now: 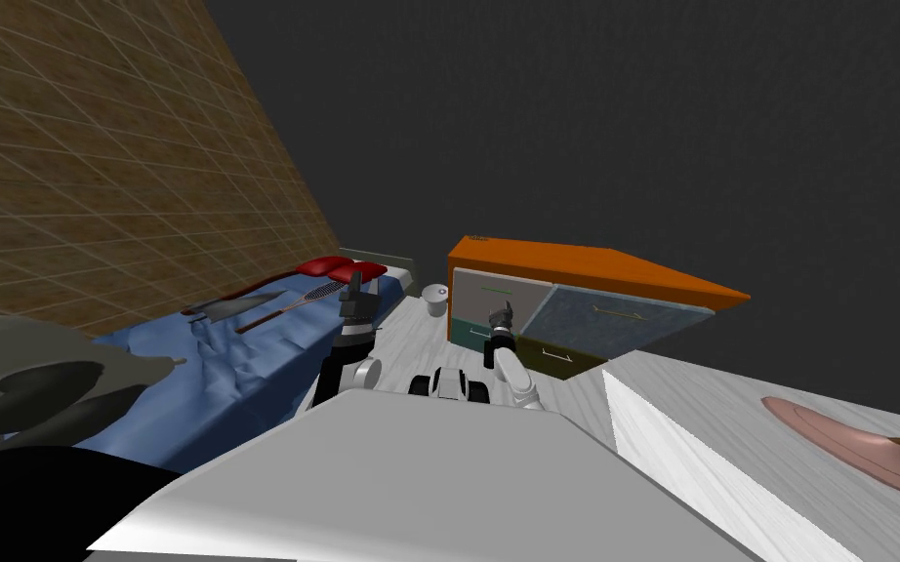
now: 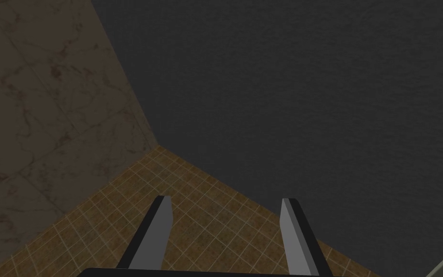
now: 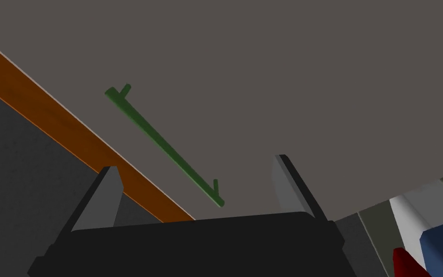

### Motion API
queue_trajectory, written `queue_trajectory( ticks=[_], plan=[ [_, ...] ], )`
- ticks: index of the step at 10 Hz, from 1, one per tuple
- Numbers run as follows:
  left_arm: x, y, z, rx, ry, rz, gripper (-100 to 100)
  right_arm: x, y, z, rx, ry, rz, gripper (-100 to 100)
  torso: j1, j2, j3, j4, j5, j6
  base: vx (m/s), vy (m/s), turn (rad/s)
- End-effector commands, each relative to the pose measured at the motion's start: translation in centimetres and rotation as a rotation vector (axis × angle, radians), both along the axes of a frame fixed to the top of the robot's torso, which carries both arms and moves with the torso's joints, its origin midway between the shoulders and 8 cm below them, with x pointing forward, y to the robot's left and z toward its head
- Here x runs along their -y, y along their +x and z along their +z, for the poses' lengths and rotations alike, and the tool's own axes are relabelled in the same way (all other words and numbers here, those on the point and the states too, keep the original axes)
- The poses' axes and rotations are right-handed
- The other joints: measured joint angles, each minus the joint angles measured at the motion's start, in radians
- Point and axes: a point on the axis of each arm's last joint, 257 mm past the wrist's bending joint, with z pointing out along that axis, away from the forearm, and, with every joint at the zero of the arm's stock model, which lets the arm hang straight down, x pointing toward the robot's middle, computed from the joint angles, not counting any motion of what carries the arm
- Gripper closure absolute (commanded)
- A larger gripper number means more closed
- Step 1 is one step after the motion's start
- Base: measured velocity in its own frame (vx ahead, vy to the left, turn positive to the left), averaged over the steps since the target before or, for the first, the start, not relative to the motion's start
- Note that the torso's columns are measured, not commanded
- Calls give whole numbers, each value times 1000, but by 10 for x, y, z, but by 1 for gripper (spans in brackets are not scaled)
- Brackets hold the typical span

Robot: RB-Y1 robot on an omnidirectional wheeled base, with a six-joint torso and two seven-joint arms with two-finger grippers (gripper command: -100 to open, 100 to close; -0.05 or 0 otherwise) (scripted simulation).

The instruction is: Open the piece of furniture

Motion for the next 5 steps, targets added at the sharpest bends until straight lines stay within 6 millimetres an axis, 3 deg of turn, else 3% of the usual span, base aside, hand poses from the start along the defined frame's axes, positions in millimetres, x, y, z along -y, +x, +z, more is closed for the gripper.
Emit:
queue_trajectory(
  ticks=[1, 5],
  plan=[
    [0, 0, 0, 0, 0, 0, 0, 4, 2, 2, 3, -122, -27, -100, 0, 0, 0, 0, 0, 0, 43, 25, 65],
    [0, 0, 0, 0, 0, 0, 0, 8, 4, 7, 15, -269, -55, -100, 1, -1, 0, 0, 0, 0, 39, 29, 39]
  ],
)
